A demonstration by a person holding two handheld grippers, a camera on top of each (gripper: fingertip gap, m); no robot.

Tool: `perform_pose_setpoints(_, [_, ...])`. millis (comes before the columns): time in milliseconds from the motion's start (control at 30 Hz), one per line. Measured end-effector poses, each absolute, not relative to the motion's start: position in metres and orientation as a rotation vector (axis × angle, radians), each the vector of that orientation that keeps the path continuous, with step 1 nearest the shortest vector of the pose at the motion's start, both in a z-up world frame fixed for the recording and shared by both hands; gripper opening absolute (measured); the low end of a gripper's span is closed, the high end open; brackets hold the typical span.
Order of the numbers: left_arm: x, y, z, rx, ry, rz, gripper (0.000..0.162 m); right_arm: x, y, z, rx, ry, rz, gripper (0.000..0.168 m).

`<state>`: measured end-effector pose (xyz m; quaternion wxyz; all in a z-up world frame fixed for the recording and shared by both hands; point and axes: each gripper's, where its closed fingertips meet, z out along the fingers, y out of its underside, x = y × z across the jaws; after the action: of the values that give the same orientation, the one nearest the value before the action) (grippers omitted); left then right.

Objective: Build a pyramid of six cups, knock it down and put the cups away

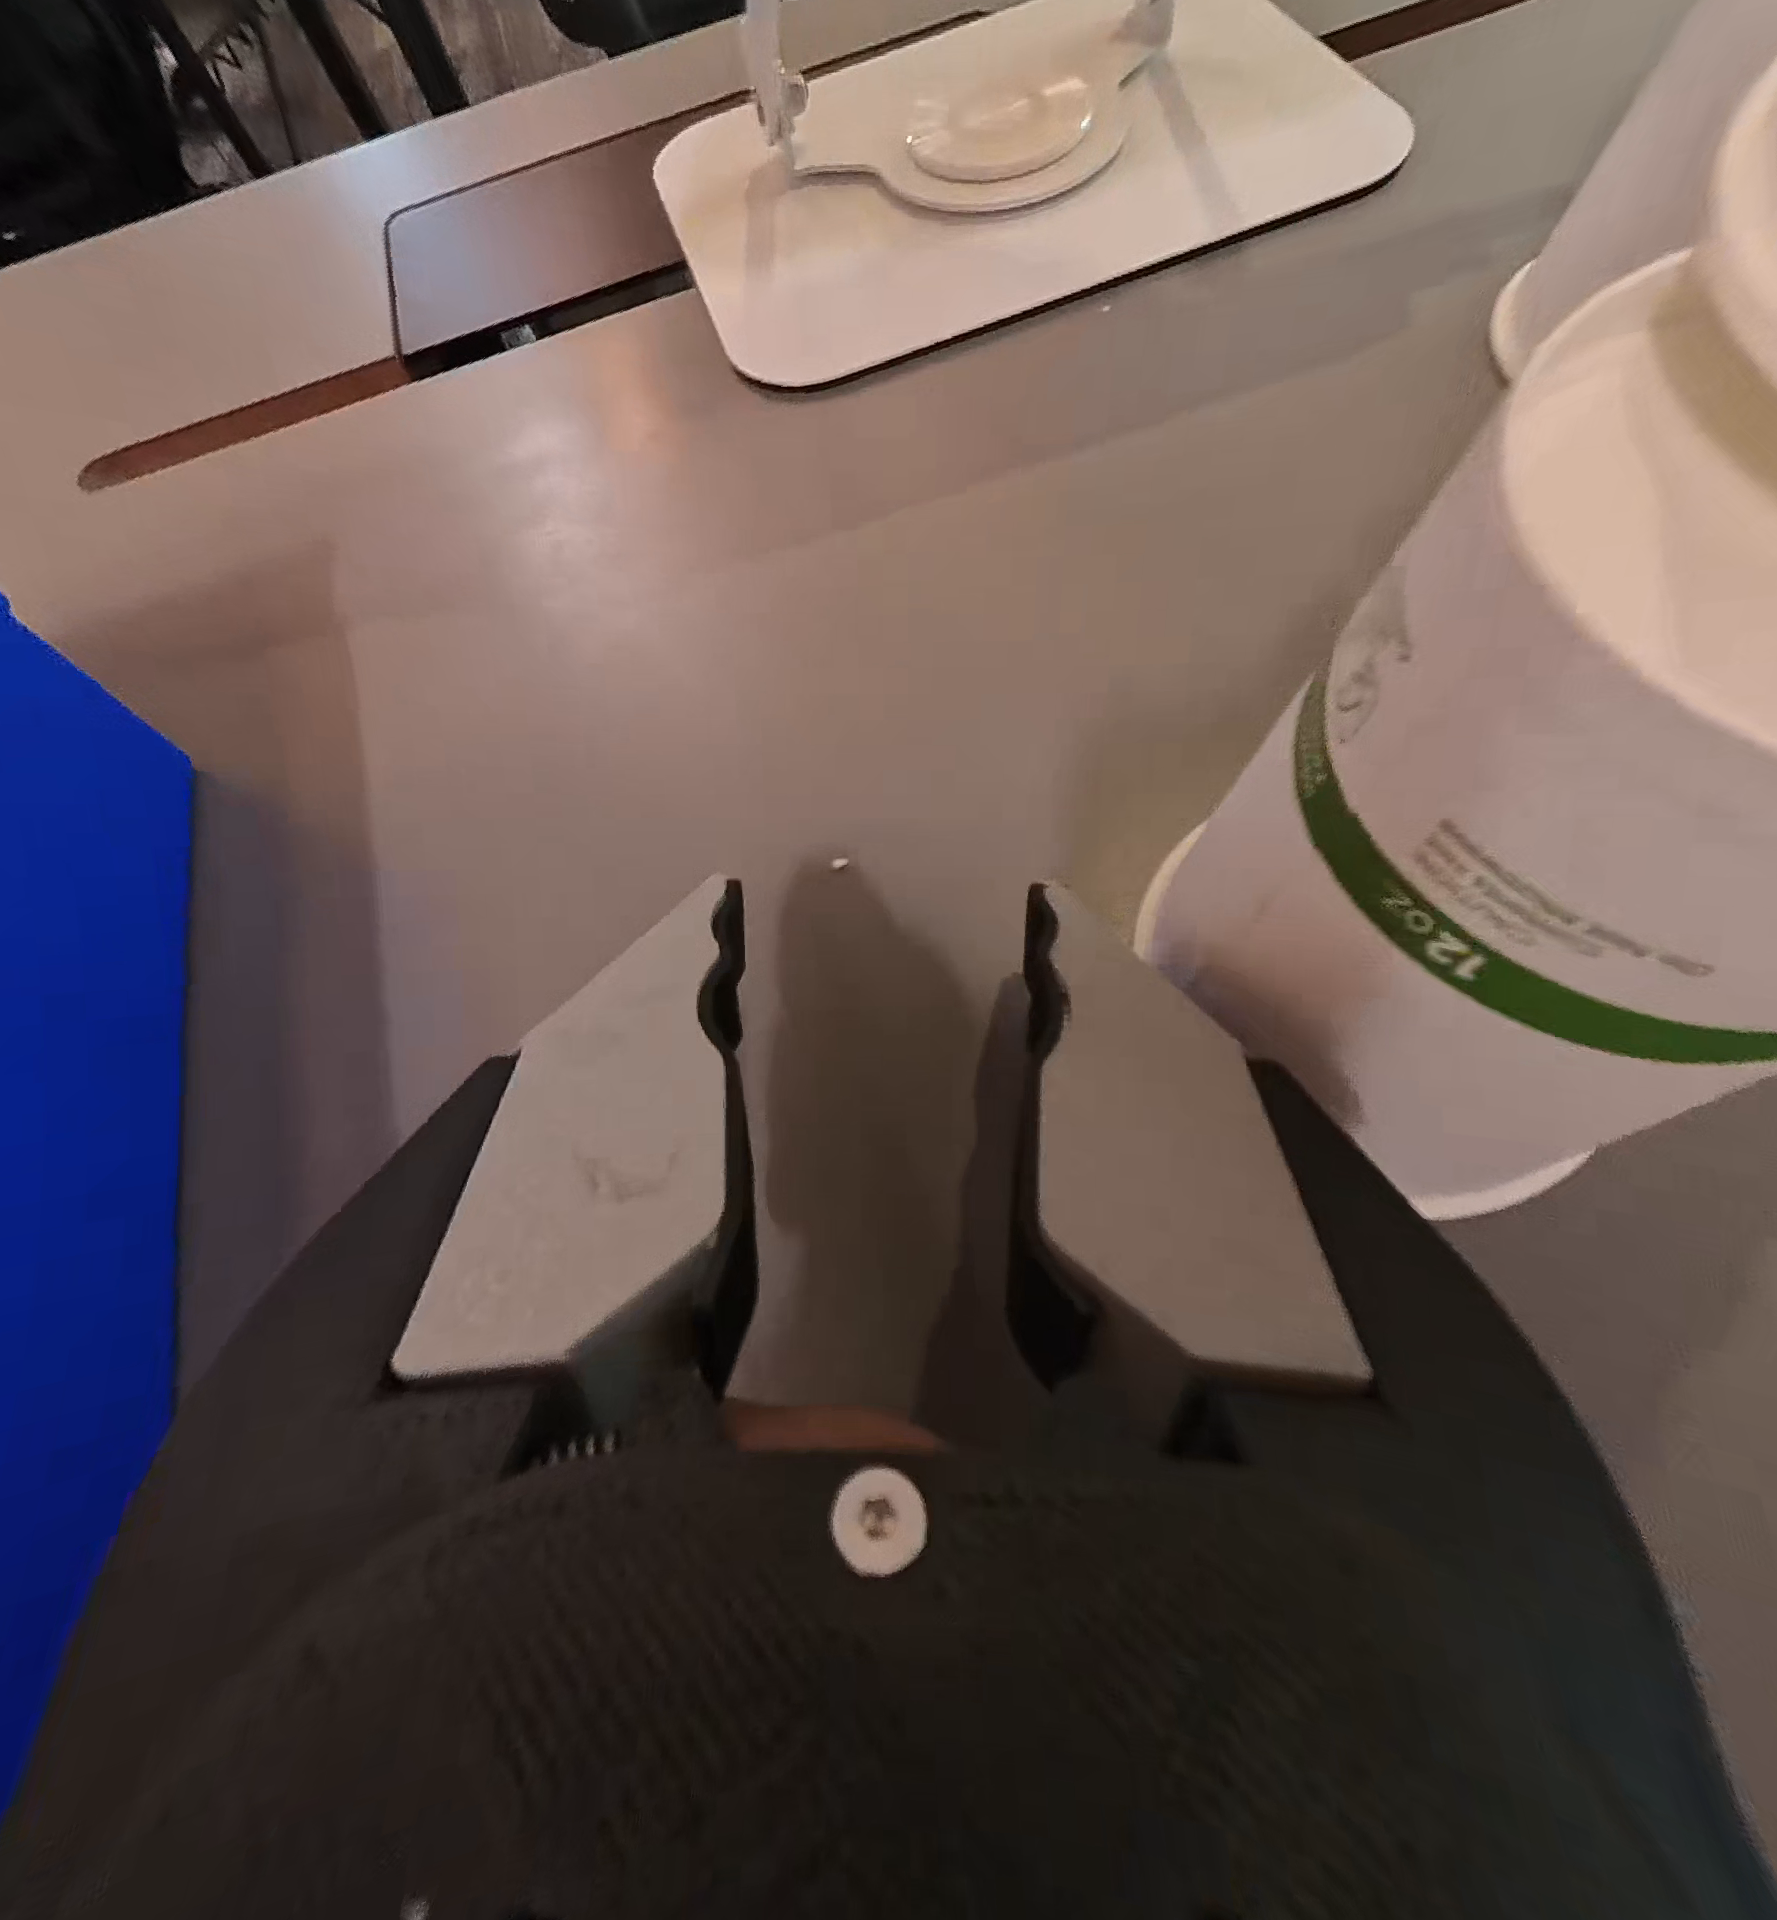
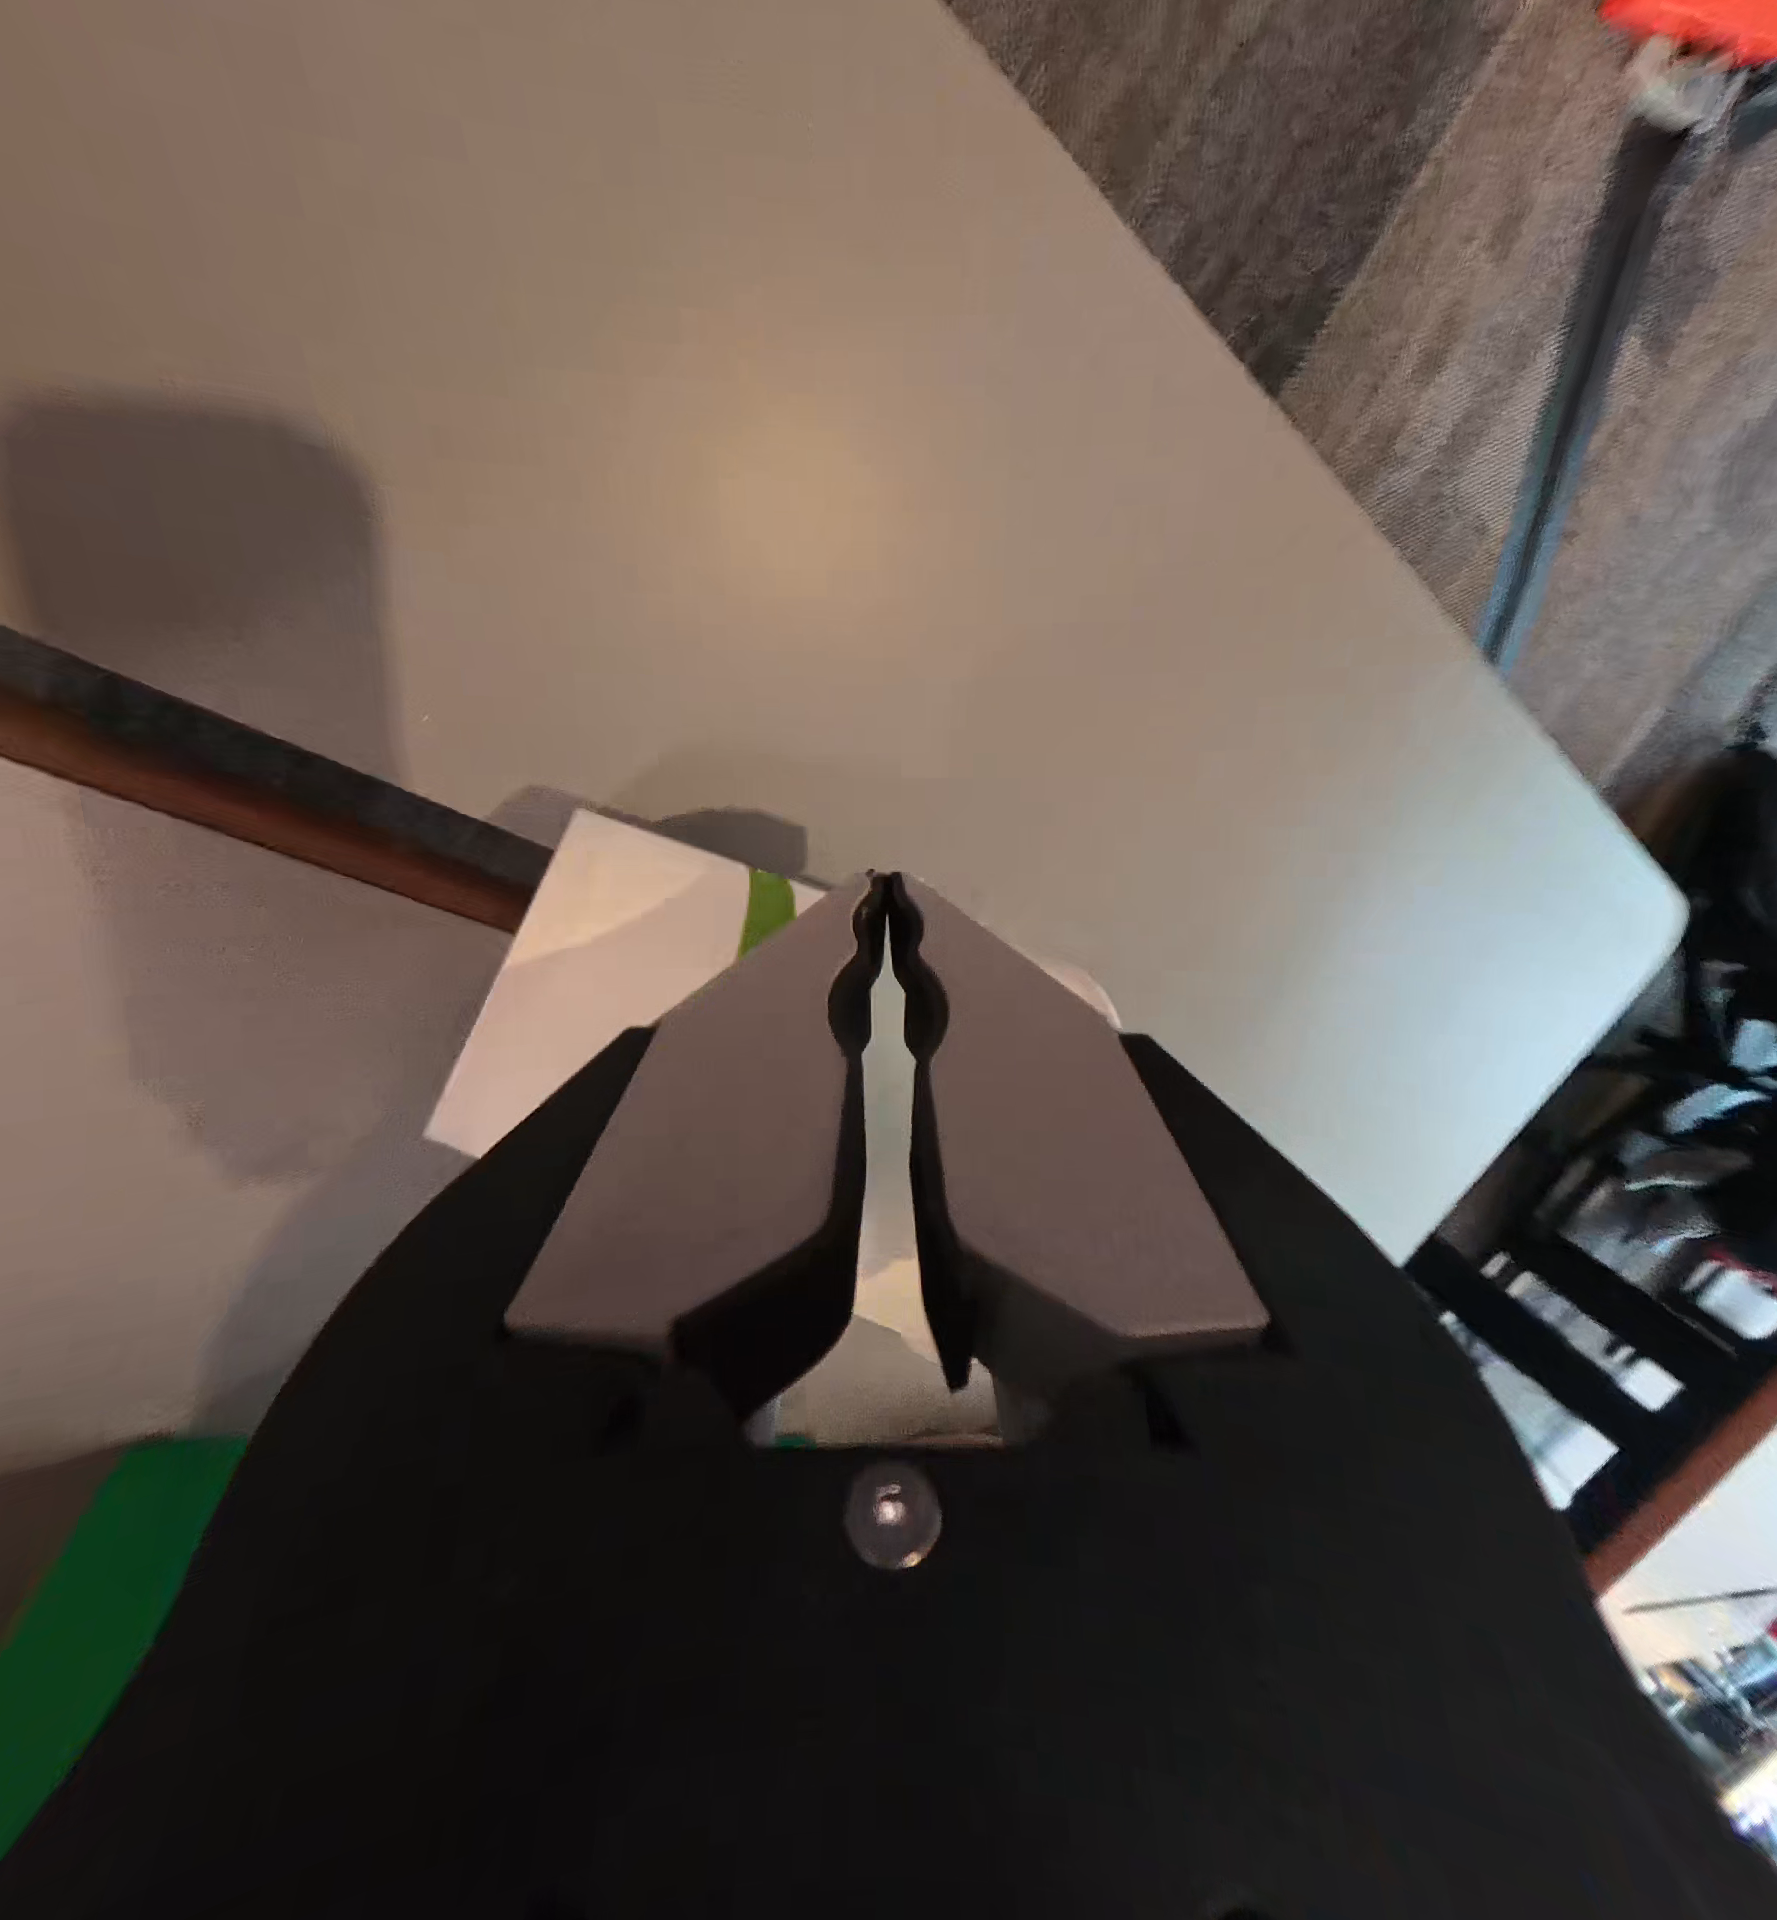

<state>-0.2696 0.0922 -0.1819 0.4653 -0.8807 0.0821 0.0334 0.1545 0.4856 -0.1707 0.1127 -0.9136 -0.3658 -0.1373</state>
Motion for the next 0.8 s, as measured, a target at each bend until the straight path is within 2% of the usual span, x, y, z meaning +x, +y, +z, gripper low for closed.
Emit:
perform_pose_setpoints(333, [-0.280,0.091,-0.173,-2.134,0.128,0.047,0.053,0.114,0.385,-0.178,-2.724,-1.138,-0.066,0.000])
perform_pose_setpoints(400, [-0.276,0.091,-0.173,-2.129,0.134,0.028,0.053,0.105,0.386,-0.162,-2.598,-1.124,-0.078,0.000])
perform_pose_setpoints(500, [-0.271,0.091,-0.175,-2.133,0.163,0.040,0.053,0.110,0.400,-0.110,-2.432,-0.910,-0.031,0.000])
perform_pose_setpoints(600, [-0.266,0.091,-0.179,-2.147,0.185,0.035,0.053,0.161,0.413,-0.080,-2.422,-0.652,-0.046,0.000])
perform_pose_setpoints(667, [-0.264,0.091,-0.180,-2.149,0.181,0.016,0.053,0.200,0.405,-0.098,-2.545,-0.581,-0.061,0.000])
perform_pose_setpoints(733, [-0.265,0.091,-0.180,-2.151,0.169,0.001,0.053,0.236,0.394,-0.123,-2.650,-0.553,-0.110,0.015])
perform_pose_setpoints(767, [-0.266,0.091,-0.180,-2.149,0.161,-0.006,0.053,0.249,0.388,-0.134,-2.700,-0.535,-0.123,0.004])
perform_pose_setpoints(800, [-0.266,0.092,-0.179,-2.144,0.153,-0.015,0.053,0.246,0.385,-0.137,-2.702,-0.521,-0.023,0.000])
